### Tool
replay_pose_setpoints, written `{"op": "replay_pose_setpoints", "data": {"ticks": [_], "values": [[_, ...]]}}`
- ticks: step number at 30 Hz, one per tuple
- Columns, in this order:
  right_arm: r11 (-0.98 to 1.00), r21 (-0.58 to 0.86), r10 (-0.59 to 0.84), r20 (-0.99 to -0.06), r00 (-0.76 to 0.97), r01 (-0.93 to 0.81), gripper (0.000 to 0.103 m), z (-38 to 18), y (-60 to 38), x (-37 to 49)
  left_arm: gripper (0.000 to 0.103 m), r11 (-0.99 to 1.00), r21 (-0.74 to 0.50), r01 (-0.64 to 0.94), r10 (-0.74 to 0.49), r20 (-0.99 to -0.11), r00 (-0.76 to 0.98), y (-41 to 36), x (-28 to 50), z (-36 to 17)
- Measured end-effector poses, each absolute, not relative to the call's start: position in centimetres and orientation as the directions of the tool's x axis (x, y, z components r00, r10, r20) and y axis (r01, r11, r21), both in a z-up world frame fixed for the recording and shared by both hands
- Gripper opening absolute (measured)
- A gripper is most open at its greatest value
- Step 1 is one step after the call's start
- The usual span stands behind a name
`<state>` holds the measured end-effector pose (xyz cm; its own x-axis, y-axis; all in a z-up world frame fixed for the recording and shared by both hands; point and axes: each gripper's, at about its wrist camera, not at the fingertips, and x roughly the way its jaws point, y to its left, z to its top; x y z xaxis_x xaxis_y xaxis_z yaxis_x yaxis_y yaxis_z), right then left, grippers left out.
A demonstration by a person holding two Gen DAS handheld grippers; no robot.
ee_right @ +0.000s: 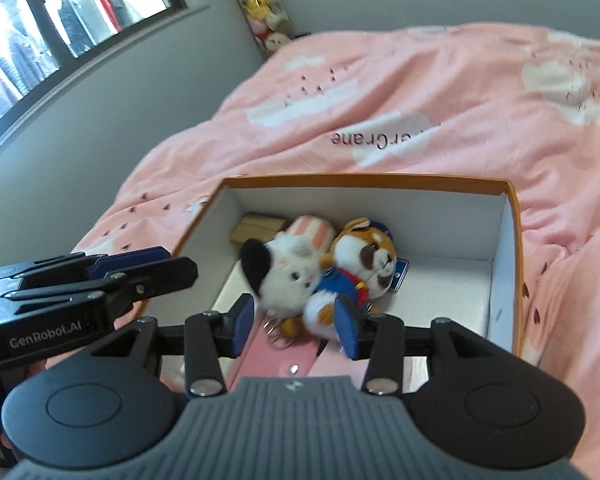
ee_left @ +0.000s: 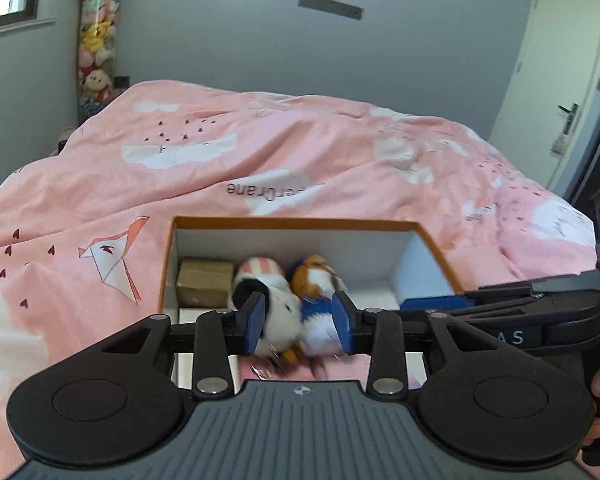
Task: Organize objects
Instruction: 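Lower both plush toys into the orange box and open both tools, then grasp the dark card case with the left tool while the right tool grasps the photo card pack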
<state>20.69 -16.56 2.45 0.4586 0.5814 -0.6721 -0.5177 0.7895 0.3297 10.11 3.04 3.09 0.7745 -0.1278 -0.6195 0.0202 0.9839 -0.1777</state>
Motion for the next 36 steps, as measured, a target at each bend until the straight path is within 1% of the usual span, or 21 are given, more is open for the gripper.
{"op": "replay_pose_setpoints", "data": {"ticks": [2,5,7,9,13,17,19,21,26,27,29,30,33,36], "values": [[0.79,0.318,0.582,-0.659,0.477,-0.524,0.05,3.0,-17.0,18.8,0.045,0.983,-0.18,0.027,-0.135,-0.618,0.774,2.5,8.7,3.3],[0.795,0.296,0.576,-0.64,0.508,-0.529,0.053,3.5,-17.6,15.9,0.045,0.98,-0.195,0.04,-0.155,-0.619,0.77,1.9,7.0,3.3],[0.809,0.275,0.56,-0.632,0.536,-0.52,0.057,3.6,-18.0,14.1,0.045,0.974,-0.222,0.047,-0.181,-0.633,0.753,1.8,6.1,3.0],[0.825,0.262,0.539,-0.63,0.559,-0.501,0.063,3.4,-18.5,12.5,0.045,0.967,-0.248,0.055,-0.209,-0.653,0.728,1.8,5.5,2.5],[0.844,0.284,0.52,-0.644,0.561,-0.455,0.063,2.5,-19.7,10.4,0.045,0.961,-0.272,0.046,-0.234,-0.716,0.658,2.0,4.3,0.5],[0.868,0.307,0.483,-0.708,0.515,-0.391,0.062,0.1,-20.4,9.4,0.045,0.946,-0.323,-0.004,-0.264,-0.779,0.568,2.9,3.9,-2.0],[0.884,0.313,0.455,-0.744,0.49,-0.346,0.062,-1.1,-20.8,9.0,0.045,0.933,-0.358,-0.033,-0.285,-0.791,0.541,3.6,3.5,-2.9],[0.898,0.318,0.43,-0.777,0.46,-0.303,0.058,-2.1,-21.2,8.9,0.045,0.928,-0.37,-0.043,-0.295,-0.802,0.52,4.1,3.1,-3.5],[0.896,0.375,0.441,-0.811,0.383,-0.238,0.056,-3.8,-22.2,8.3,0.045,0.914,-0.406,0.014,-0.364,-0.803,0.471,4.2,2.2,-3.7],[0.897,0.379,0.439,-0.82,0.368,-0.225,0.055,-4.1,-22.4,8.1,0.046,0.91,-0.412,0.039,-0.382,-0.801,0.461,4.0,2.2,-3.7],[0.904,0.374,0.426,-0.838,0.34,-0.209,0.054,-4.7,-22.6,7.9,0.055,0.908,-0.411,0.083,-0.404,-0.805,0.435,3.4,2.1,-3.8],[0.905,0.373,0.422,-0.846,0.326,-0.205,0.054,-5.0,-22.6,7.8,0.057,0.909,-0.404,0.099,-0.406,-0.813,0.417,3.0,2.2,-3.9],[0.895,0.403,0.442,-0.855,0.271,-0.189,0.055,-5.9,-22.7,7.5,0.057,0.916,-0.387,0.108,-0.399,-0.845,0.356,2.1,2.4,-4.9],[0.896,0.412,0.442,-0.866,0.233,-0.165,0.059,-6.5,-22.6,7.1,0.058,0.912,-0.397,0.107,-0.41,-0.863,0.295,1.8,2.5,-6.2]]}}
